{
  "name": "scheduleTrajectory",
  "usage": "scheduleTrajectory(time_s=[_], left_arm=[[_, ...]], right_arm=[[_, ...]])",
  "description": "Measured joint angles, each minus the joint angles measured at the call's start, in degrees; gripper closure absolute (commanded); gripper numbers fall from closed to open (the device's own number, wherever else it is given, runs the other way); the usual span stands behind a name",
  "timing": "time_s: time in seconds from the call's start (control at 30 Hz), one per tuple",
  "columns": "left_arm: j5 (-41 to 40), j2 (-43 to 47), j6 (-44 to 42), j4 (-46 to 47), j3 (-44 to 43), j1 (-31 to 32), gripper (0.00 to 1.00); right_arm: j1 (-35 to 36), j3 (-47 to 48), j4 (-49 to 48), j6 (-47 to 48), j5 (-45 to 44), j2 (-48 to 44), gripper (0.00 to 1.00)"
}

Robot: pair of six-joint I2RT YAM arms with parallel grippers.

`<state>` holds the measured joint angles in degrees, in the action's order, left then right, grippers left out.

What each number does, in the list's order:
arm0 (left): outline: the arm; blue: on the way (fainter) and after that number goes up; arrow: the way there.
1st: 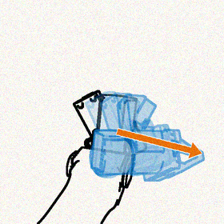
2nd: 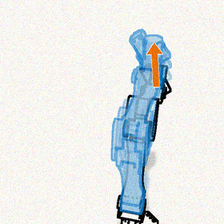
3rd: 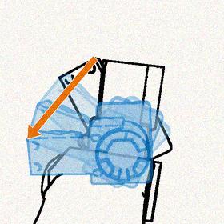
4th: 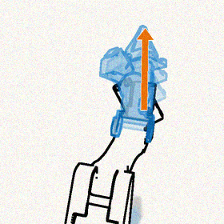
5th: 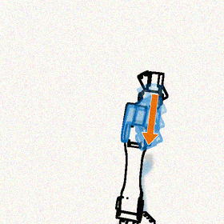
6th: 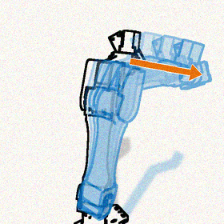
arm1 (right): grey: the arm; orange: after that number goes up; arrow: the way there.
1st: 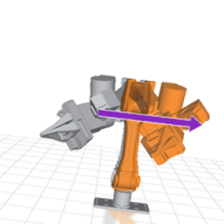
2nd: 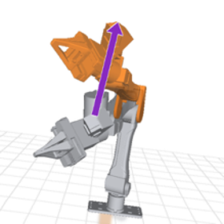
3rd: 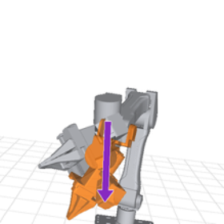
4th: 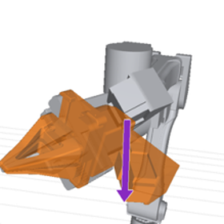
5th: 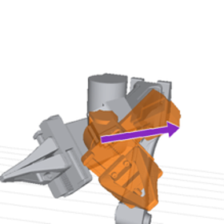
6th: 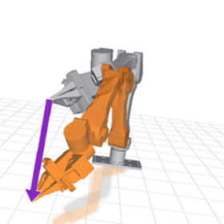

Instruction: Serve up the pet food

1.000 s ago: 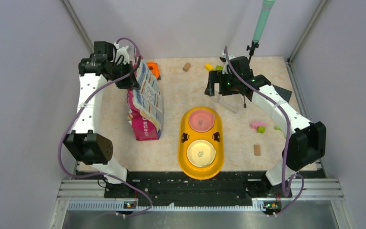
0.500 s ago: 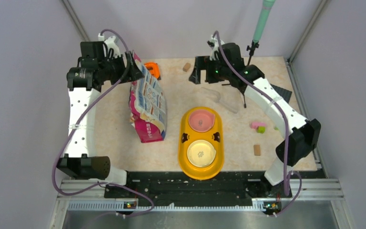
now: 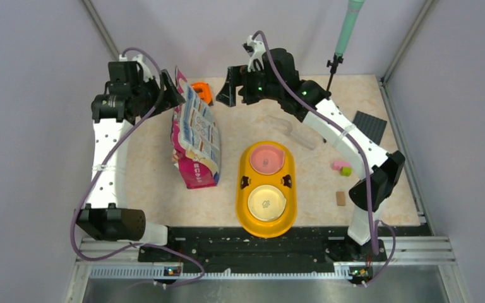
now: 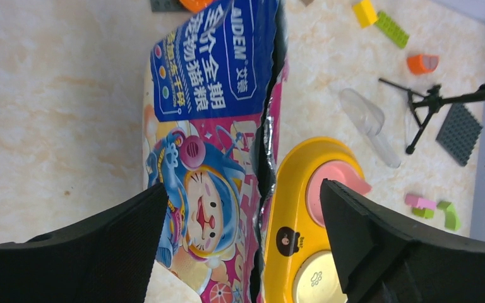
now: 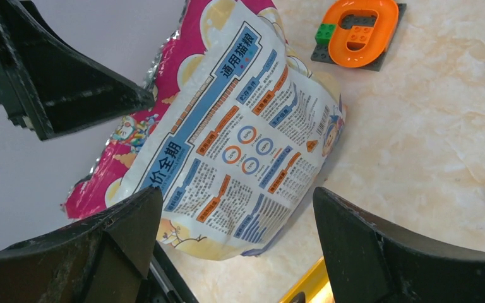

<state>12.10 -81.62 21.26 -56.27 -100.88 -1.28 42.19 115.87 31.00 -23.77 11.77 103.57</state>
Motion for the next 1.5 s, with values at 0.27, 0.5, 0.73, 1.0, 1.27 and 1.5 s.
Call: scheduleTrajectory(time_s=[0.27, 0.5, 0.73, 1.0, 1.27, 1.5], left_arm=[[2.05, -4.7, 0.63, 2.32, 1.03, 5.77, 1.0], [2.86, -8.33, -1.77, 1.33, -3.39, 11.85, 1.0], [10.8, -9.9, 0.68, 3.39, -3.39, 13.11, 1.0], [14.38, -11.91, 1.42, 4.46, -4.39, 16.15, 1.0], [16.61, -12.17, 2.4, 4.59, -7.19, 16.85, 0.32], [15.8, -12.07, 3.41, 4.85, -11.21, 16.41, 0.26]], right_arm=[[0.0, -4.2, 0.52, -1.16, -2.32, -0.22, 0.08], [0.0, -7.23, 1.64, -2.01, -6.84, -3.54, 0.08], [0.0, -9.42, 1.22, -2.51, -11.26, -8.63, 0.08], [0.0, -11.02, 0.39, -3.32, -13.77, -9.66, 0.09], [0.0, -10.95, 1.03, -5.22, -16.7, -9.44, 0.02], [-0.04, -1.73, 5.66, -8.37, -21.16, -4.46, 0.01]])
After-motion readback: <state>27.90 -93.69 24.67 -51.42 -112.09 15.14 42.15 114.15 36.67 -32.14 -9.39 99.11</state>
